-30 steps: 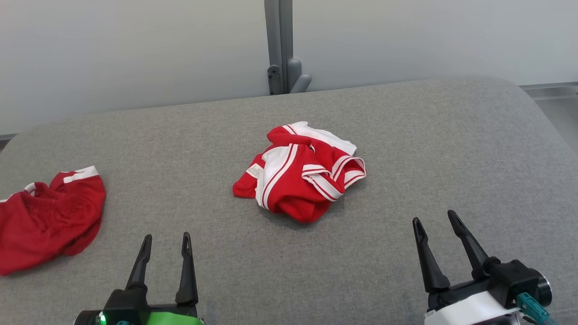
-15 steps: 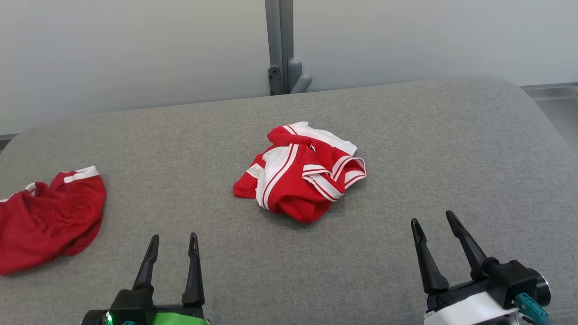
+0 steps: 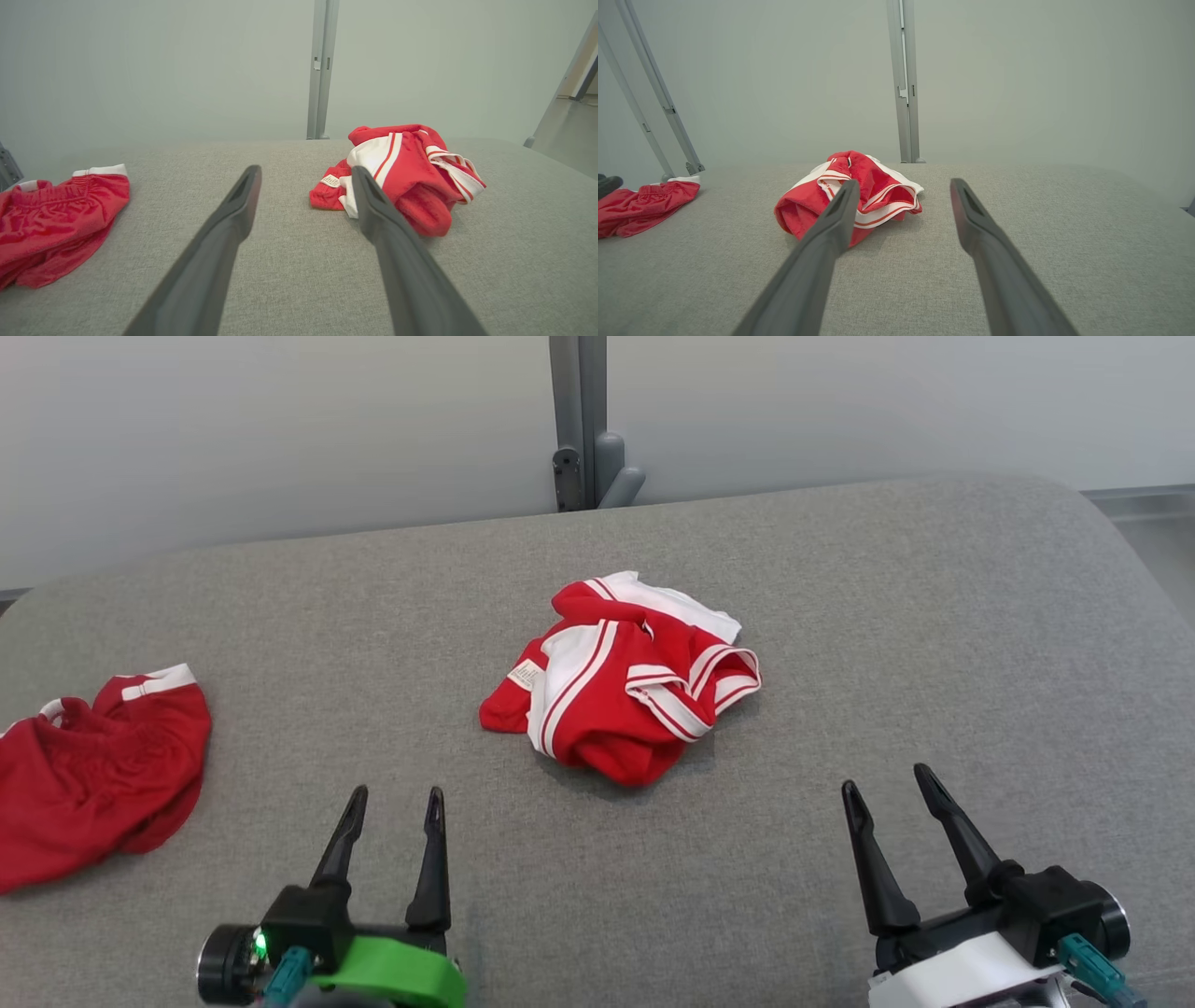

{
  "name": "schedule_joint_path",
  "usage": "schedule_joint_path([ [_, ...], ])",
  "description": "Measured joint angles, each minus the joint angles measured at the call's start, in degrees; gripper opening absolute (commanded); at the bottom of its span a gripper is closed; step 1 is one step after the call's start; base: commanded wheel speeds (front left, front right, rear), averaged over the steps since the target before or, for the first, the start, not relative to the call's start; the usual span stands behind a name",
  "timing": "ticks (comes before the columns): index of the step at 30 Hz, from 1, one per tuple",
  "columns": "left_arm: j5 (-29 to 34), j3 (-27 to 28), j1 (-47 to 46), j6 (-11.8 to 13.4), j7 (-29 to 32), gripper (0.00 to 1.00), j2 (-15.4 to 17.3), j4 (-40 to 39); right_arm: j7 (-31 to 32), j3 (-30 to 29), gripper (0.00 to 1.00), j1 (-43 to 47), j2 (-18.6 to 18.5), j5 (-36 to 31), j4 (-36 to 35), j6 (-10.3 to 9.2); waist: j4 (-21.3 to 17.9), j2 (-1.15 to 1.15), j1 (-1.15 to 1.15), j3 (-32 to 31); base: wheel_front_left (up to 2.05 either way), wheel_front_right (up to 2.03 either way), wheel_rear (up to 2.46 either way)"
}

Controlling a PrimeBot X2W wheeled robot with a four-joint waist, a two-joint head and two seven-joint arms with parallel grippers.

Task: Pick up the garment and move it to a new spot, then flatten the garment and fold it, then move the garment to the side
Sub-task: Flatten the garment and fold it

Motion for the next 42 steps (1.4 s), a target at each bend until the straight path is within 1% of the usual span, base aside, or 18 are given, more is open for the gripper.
schedule_joint_path([
  [5, -0.3, -2.1, -8.9, -2.4, 0.0, 1.00, 0.0, 3.9, 0.0, 1.4, 1.00, -2.3, -0.1, 0.0, 0.0, 0.00, -0.7, 0.00, 0.00, 2.5, 0.00, 0.00, 0.00],
  [8, -1.1, -3.3, -15.2, -3.7, 0.0, 1.00, 0.0, 7.7, 0.0, 2.1, 1.00, -4.1, -0.2, 0.0, 0.3, 0.00, -1.3, 0.00, 0.00, 4.5, 0.00, 0.00, 0.00],
  [9, -1.1, -3.3, -15.2, -3.7, 0.0, 1.00, 0.0, 7.7, 0.0, 2.1, 1.00, -4.1, -0.2, 0.0, 0.3, 0.00, -1.3, 0.00, 0.00, 4.5, 0.00, 0.00, 0.00],
  [12, -1.1, -5.0, -21.6, -5.2, 0.0, 1.00, 0.0, 13.9, 0.0, 2.3, 1.00, -5.2, -0.3, 0.1, 0.6, 0.00, -2.3, 0.00, 0.00, 6.5, 0.00, 0.00, 0.00],
  [14, -1.0, -6.8, -25.7, -6.0, 0.0, 1.00, 0.0, 18.8, 0.0, 2.4, 1.00, -5.6, -0.3, 0.2, 0.8, 0.00, -3.0, 0.00, 0.00, 7.7, 0.00, 0.00, 0.00],
  [16, -1.1, -8.9, -29.8, -6.8, 1.6, 1.00, 0.0, 23.0, 0.0, 2.6, 1.00, -6.0, -0.3, 0.2, 0.8, 0.00, -3.9, 0.00, 0.00, 8.7, 0.00, 0.00, 0.00],
  [21, -2.1, -16.3, -38.6, -7.2, 5.3, 1.00, 1.5, 30.1, 0.0, 3.0, 1.00, -7.3, -0.3, 0.4, 1.0, 0.00, -5.9, 0.00, 0.00, 10.7, 0.00, 0.00, 0.00],
  [26, -6.2, -23.5, -44.6, -7.2, 8.8, 1.00, 3.9, 34.8, 0.0, 3.3, 1.00, -8.3, 0.1, 0.5, 0.8, 0.00, -7.6, 0.00, 0.00, 12.4, 0.00, 0.00, 0.00],
  [31, -12.5, -29.7, -48.6, -7.2, 12.4, 1.00, 6.3, 37.1, 0.0, 3.9, 1.00, -8.8, 0.6, 0.6, 0.8, 0.00, -9.0, 0.00, 0.00, 13.8, 0.00, 0.00, 0.00],
  [32, -16.2, -32.3, -49.8, -7.2, 13.7, 1.00, 7.4, 36.8, 0.0, 3.9, 1.00, -9.0, 0.6, 0.6, 0.9, 0.00, -9.5, 0.00, 0.00, 14.2, 0.00, 0.00, 0.00],
  [34, -18.9, -35.0, -50.8, -7.2, 15.1, 1.00, 8.3, 36.5, 0.0, 3.9, 1.00, -9.3, 0.7, 0.7, 0.9, 0.00, -9.8, 0.00, 0.00, 14.7, 0.00, 0.00, 0.00],
  [35, -19.8, -36.3, -51.3, -7.3, 15.6, 0.95, 8.9, 36.4, 0.0, 3.9, 1.00, -9.3, 0.8, 0.7, 0.8, 0.00, -9.9, 0.00, 0.00, 14.9, 0.00, 0.00, 0.00],
  [36, -21.0, -37.3, -51.9, -7.3, 15.7, 0.51, 9.4, 36.3, 0.0, 3.9, 1.00, -9.3, 0.8, 0.7, 0.9, 0.00, -10.0, 0.00, 0.00, 15.1, 0.00, 0.00, 0.00],
  [37, -22.0, -38.2, -52.3, -7.3, 15.9, 0.38, 9.9, 36.2, 0.0, 3.9, 1.00, -9.4, 0.8, 0.7, 0.9, 0.00, -10.0, 0.00, 0.00, 15.2, 0.00, 0.00, 0.00],
  [38, -22.8, -39.1, -52.6, -7.3, 15.9, 0.00, 10.3, 36.2, 0.0, 3.9, 1.00, -9.4, 0.8, 0.7, 0.9, 0.00, -10.1, 0.00, 0.00, 15.3, 0.00, 0.00, 0.00],
  [42, -27.3, -42.4, -52.8, -7.3, 16.0, 0.00, 10.6, 36.0, 0.0, 3.8, 1.00, -9.7, 0.8, 0.7, 0.9, 0.00, -10.0, 0.00, 0.00, 15.0, 0.00, 0.00, 0.00],
])
